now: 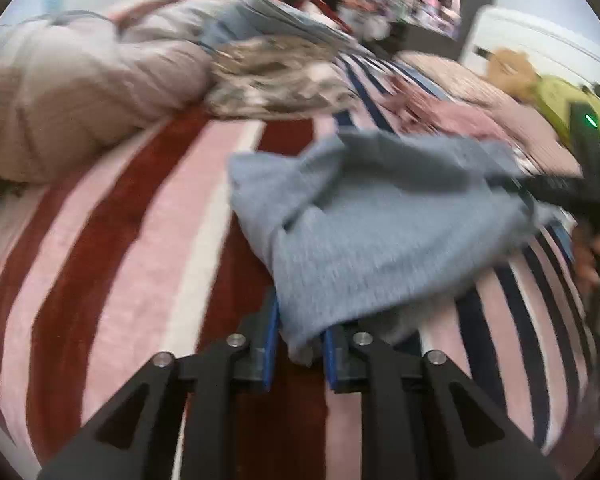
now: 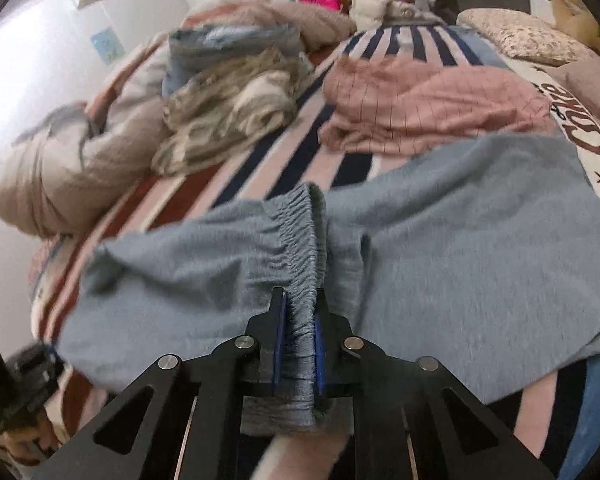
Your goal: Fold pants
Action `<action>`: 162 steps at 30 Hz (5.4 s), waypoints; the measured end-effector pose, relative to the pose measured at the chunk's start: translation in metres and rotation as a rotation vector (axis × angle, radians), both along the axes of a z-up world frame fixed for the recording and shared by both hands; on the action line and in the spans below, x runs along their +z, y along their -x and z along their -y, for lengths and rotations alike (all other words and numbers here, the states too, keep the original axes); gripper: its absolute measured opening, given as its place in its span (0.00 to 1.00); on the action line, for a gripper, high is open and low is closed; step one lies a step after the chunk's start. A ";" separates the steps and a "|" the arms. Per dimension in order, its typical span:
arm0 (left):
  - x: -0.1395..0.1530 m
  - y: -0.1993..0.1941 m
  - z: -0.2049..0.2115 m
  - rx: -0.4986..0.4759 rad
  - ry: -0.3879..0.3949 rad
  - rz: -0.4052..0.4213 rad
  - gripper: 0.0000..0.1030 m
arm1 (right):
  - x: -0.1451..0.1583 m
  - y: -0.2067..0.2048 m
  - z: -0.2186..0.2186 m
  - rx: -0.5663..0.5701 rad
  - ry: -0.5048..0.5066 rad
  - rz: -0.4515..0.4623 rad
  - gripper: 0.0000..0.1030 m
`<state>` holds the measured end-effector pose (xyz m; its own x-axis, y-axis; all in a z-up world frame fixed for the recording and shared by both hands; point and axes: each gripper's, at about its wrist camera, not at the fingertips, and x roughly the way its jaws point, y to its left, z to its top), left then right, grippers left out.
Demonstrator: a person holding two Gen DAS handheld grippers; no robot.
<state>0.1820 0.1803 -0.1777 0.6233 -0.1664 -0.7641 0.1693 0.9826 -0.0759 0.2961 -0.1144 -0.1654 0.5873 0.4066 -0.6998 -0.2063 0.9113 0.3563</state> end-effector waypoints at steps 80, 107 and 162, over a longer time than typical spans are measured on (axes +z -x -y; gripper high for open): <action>-0.017 -0.114 -0.079 -0.130 0.502 -0.134 0.40 | -0.016 0.066 -0.187 0.257 -0.198 0.083 0.12; -0.005 -0.127 -0.102 -0.103 0.481 -0.102 0.08 | -0.021 0.091 -0.190 0.378 -0.090 0.059 0.13; 0.012 -0.065 -0.040 -0.152 0.040 0.019 0.07 | 0.011 0.068 -0.146 0.400 -0.319 0.015 0.10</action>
